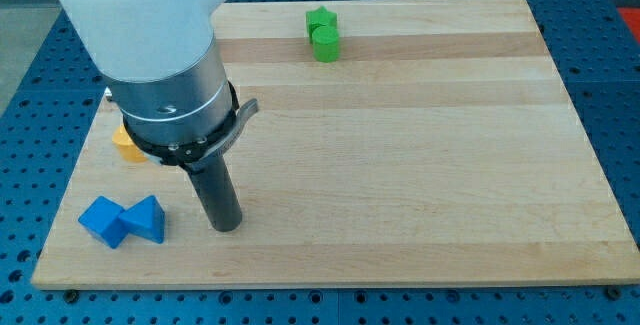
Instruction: Move your arm bottom left corner of the board
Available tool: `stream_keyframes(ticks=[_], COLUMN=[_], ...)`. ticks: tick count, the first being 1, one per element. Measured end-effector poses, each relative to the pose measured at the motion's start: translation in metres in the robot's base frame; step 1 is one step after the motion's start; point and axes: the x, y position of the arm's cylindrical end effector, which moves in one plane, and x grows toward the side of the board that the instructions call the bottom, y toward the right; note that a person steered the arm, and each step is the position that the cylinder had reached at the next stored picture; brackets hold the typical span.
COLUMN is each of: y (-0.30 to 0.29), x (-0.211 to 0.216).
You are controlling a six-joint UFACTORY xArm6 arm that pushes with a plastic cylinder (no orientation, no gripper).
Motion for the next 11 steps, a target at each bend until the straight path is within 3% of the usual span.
stream_keyframes(ticks=[1,2,4,5,6,7,8,9,11], y=[0.006,0.041,0.047,0.047,0.047,0.042,-0.016,-0.022,-0.087], x=[-0.015,-0.082,-0.103,-0.074,0.005,0.005,0.036,0.039,0.055])
